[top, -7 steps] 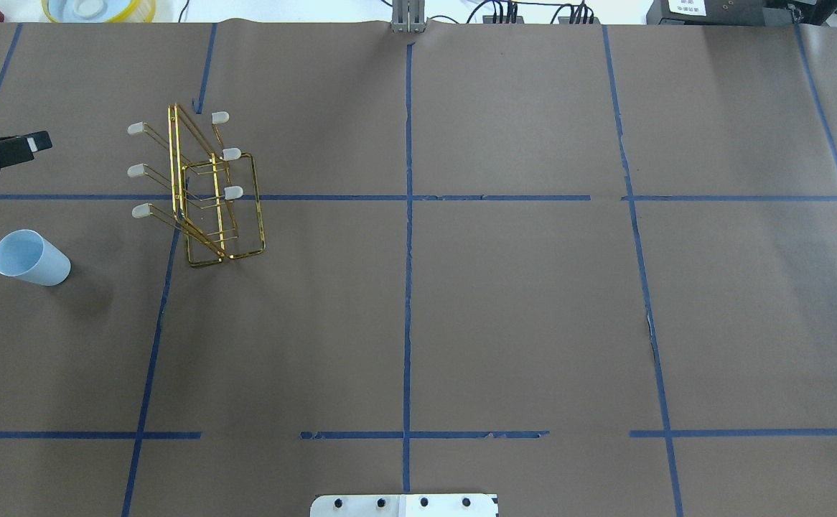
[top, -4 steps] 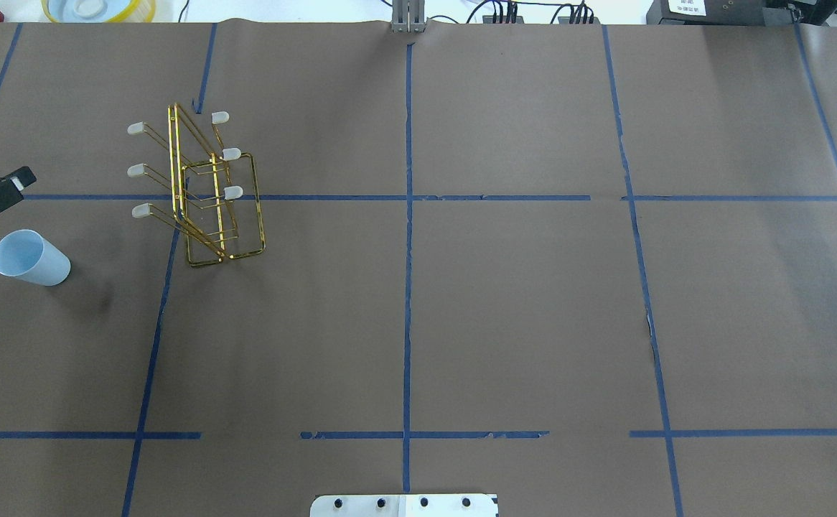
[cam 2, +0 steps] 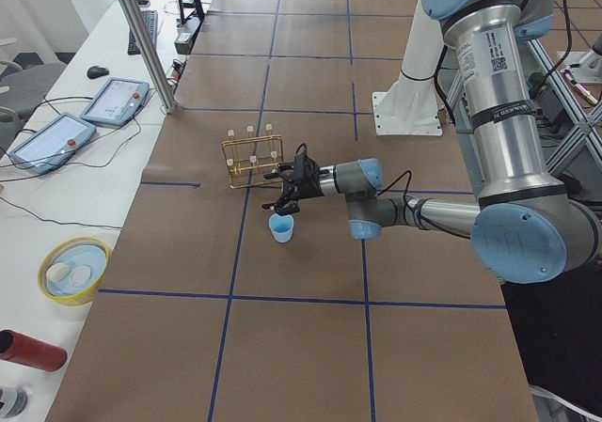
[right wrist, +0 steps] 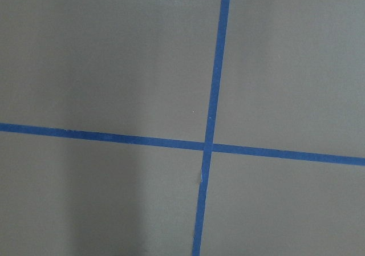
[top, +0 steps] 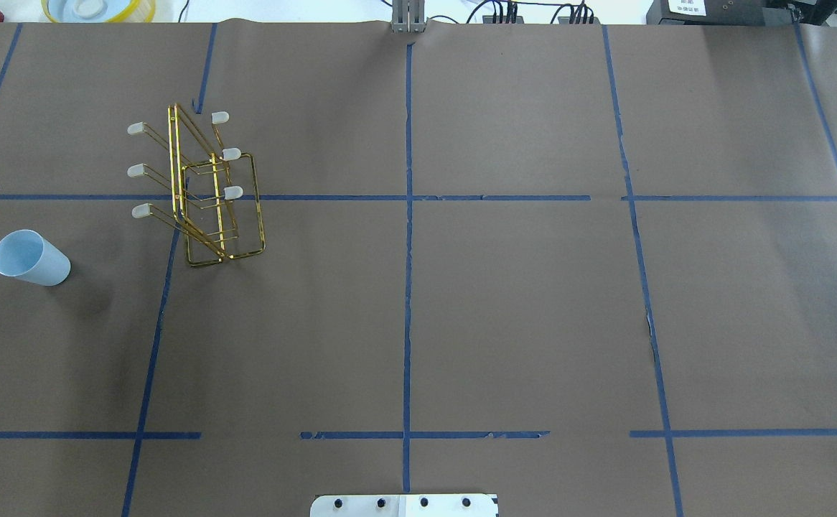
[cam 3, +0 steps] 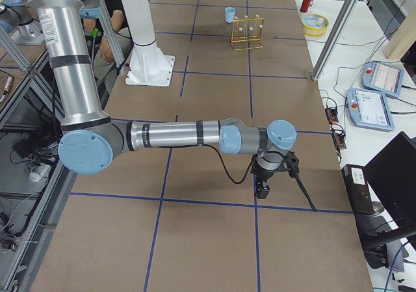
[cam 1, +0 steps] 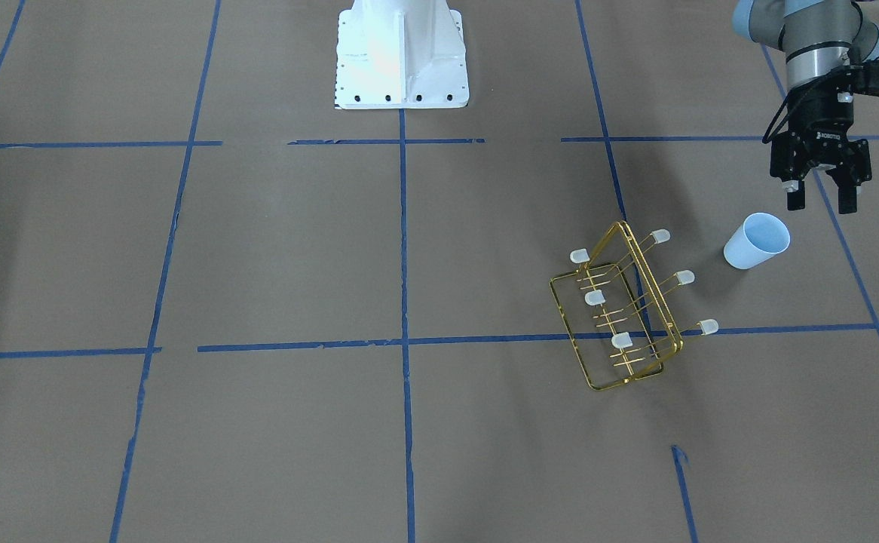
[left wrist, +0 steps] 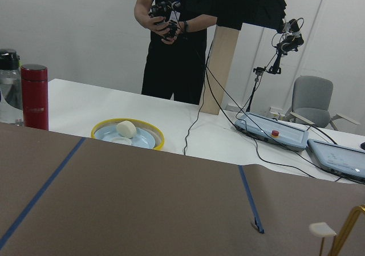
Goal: Hang cup on cup holder
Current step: 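Move the left gripper down toward the light blue cup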
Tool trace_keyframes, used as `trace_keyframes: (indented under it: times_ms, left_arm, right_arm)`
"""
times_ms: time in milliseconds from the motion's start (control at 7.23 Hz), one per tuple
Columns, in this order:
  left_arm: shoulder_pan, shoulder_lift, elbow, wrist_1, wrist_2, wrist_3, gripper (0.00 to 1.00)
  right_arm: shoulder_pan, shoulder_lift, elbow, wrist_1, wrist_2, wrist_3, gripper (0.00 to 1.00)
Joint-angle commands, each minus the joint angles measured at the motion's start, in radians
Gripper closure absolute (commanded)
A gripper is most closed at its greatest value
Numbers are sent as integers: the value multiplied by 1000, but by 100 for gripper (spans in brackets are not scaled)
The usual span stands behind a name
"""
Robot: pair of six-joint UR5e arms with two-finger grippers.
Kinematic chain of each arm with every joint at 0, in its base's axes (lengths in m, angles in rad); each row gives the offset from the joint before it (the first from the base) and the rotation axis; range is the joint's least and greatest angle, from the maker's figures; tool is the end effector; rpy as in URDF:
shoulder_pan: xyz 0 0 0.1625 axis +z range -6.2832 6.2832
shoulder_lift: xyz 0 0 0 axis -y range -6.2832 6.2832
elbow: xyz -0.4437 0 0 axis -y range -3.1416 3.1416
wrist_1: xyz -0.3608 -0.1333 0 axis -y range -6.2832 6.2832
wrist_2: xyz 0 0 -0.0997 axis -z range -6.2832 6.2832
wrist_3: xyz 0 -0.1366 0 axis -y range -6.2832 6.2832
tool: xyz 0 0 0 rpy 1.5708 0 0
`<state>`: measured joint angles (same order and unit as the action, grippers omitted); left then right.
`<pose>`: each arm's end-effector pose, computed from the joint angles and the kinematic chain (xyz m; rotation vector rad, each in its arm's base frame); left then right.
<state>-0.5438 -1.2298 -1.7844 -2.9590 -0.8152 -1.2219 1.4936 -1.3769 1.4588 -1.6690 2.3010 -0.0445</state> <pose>0.1689 -0.3673 0.5619 1.1143 0.8062 -0.6383 0.0002 -0.5447 0.6718 -0.0275 -0.7302 -0.1103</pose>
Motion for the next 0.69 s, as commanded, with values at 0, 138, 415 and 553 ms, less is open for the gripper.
trace_keyframes:
  times_ms: [0,138,415,553]
  left_arm:
    - [112,13,49,-2,204,-31,0]
    - [134,15,74,0,230,-48,0]
    - [205,-2,134,0,290,-51,0]
    - [243,-8,148,0,319,-83,0]
  right_arm:
    - [0,-1,0,0,0,0,0]
    - [0,-1,0,0,0,0,0]
    - [0,-1,0,0,0,0,0]
    - [0,-1,0,0,0,0,0]
